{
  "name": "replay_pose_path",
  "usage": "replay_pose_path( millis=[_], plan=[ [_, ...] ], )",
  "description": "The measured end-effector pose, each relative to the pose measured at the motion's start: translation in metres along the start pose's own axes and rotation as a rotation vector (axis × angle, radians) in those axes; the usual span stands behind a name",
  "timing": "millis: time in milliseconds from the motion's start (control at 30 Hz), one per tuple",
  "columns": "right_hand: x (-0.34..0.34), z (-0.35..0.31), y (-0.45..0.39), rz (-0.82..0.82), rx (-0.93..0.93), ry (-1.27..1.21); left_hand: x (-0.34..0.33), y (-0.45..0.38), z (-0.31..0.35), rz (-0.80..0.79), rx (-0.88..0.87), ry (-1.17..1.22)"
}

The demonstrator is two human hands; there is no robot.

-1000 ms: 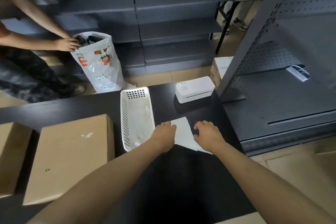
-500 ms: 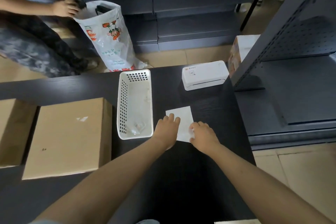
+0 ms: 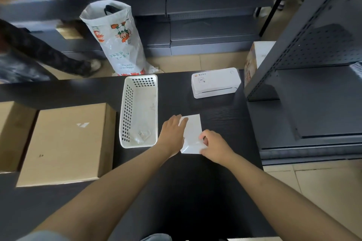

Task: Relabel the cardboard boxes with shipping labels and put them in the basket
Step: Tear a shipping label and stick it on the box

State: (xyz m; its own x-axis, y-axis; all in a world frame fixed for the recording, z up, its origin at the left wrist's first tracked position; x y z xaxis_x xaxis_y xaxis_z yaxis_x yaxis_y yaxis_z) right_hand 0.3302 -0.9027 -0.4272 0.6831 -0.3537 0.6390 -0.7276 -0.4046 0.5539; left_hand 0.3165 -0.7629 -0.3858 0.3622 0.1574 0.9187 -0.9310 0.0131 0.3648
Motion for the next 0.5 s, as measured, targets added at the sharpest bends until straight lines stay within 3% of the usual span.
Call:
replay_pose_path(
  millis=[300,500],
  plan=[
    [0.002,0.006,0.026,-0.063,0.035,-0.014,0.01,0.009,-0.001,0.072,0.048,0.068],
    [-0.009,0.02,0.041,-0.16,-0.099,-0.228,0.021,0.03,0.005,0.109,0.036,0.197]
  ],
)
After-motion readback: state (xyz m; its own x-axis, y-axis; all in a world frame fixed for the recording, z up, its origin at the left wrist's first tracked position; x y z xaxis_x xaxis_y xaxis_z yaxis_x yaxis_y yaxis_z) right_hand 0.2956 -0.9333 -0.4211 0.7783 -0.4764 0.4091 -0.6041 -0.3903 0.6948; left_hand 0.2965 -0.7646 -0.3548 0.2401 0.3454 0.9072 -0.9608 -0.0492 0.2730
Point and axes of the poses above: each hand's wrist, its own y-axis away from the middle knuckle, its own x-axis out of the back of the hand, z = x × y, the point moved 8 cm from there along -y, towards the middle knuckle, and after that the axes turned 3 degrees about -z, right-handed, at the moved point
